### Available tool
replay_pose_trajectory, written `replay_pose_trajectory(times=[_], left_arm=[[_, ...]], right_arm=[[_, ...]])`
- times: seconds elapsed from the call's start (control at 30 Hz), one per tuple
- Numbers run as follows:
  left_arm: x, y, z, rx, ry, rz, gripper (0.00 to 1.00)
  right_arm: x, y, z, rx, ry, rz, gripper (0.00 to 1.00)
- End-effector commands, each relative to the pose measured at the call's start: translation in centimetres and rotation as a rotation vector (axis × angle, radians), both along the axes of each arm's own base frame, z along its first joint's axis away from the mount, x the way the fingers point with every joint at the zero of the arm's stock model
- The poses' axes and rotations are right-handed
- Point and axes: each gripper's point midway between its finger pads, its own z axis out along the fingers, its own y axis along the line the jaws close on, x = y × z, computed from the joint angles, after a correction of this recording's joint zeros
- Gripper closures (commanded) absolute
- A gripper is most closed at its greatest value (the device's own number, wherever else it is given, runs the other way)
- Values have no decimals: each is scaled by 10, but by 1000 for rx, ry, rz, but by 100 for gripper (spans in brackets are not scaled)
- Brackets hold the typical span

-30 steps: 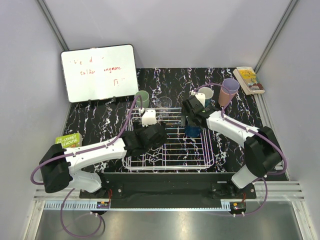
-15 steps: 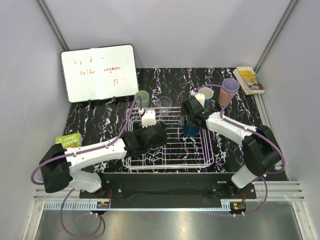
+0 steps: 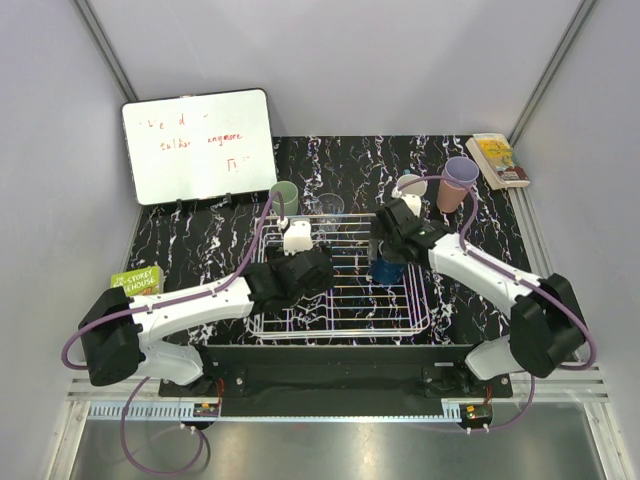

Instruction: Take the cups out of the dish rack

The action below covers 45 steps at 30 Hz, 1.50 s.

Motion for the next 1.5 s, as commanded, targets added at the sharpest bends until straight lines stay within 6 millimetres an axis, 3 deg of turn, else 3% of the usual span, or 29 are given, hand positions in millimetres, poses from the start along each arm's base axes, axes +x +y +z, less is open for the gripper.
replay_pose_trajectory(times=[0.0,0.2,0.4,0.47,0.5,0.53,0.57,0.6,0.63,0.67,0.7,0.77,0.8,0.97,1.0,1.17,1.37,1.47], left_arm=[[9,-8,22,-59,-48,7,1],[13,-12,42,-84,-88,2,1],[16,-22,65,-204,-130,-43,1],[15,-32,73,-294,-135,-84,1],[19,-33,92,-383,-174,-84,1],[17,-30,82,-401,-164,-93,1],[12,-34,85,-456,-158,-132,1],[16,-31,111,-566,-221,-134,1],[9,-30,99,-596,-207,-172,1],[12,-25,104,-640,-230,-175,1],[12,-27,122,-732,-281,-199,1],[6,-22,126,-808,-293,-256,1],[6,-23,140,-866,-325,-280,1],[-15,-31,169,-996,-373,-437,1],[-20,-30,184,-1047,-411,-466,1],[-32,-26,216,-1162,-490,-522,1],[-43,-35,222,-1248,-464,-599,1],[-46,-39,214,-1273,-428,-622,3]], right_arm=[[3,-4,60,52,-101,-11,100],[-5,7,117,188,-197,49,100],[-22,31,153,369,-249,159,100],[-28,42,163,439,-260,209,100],[-32,42,172,467,-284,219,100],[-37,47,179,504,-288,245,100],[-42,54,186,548,-298,285,100],[-48,55,198,586,-321,301,100],[-51,57,203,610,-331,317,100],[-57,63,210,656,-341,353,100],[-62,63,219,689,-364,369,100],[-69,69,227,750,-380,403,100],[-72,69,232,774,-393,412,100],[-82,81,237,914,-388,457,100],[-83,81,239,932,-395,460,100],[-86,78,237,997,-425,439,100],[-86,77,244,1066,-477,432,100],[-85,74,251,1093,-510,421,100]])
